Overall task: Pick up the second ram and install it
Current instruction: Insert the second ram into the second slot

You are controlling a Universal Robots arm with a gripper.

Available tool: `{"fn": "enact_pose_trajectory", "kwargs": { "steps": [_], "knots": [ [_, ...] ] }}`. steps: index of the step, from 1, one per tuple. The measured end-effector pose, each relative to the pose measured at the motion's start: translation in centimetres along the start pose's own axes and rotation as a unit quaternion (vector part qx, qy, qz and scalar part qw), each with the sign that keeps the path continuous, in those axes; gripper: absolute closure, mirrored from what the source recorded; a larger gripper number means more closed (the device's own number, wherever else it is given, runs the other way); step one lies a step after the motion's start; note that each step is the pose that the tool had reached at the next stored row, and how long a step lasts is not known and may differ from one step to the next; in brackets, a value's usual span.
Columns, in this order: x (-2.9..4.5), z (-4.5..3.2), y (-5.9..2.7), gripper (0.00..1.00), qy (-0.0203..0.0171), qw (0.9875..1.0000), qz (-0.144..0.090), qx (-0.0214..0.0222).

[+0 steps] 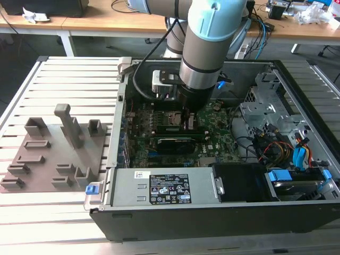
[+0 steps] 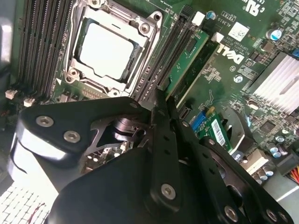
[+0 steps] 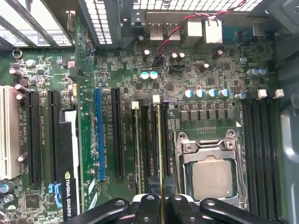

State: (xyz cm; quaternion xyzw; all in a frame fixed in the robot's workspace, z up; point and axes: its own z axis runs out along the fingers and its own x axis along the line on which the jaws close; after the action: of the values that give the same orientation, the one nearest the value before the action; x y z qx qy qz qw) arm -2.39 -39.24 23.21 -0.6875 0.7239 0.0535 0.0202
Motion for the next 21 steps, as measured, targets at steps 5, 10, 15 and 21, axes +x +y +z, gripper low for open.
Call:
{"fn": "enact_pose_trajectory", "kwargs": {
  "steps": [5, 10, 15, 21],
  "knots": [
    [0.02, 0.42, -0.02, 0.86, 0.0004, 1.0, -0.009, -0.0009],
    [-0.16, 0.64, 0.03, 0.86, 0.0005, 0.9999, -0.012, -0.0012],
    [-0.13, 0.91, 0.02, 0.86, 0.0007, 0.9999, -0.012, -0.0012],
    [-0.07, 1.46, -0.01, 0.86, 0.0007, 0.9999, -0.012, -0.0012]
  ]
}}
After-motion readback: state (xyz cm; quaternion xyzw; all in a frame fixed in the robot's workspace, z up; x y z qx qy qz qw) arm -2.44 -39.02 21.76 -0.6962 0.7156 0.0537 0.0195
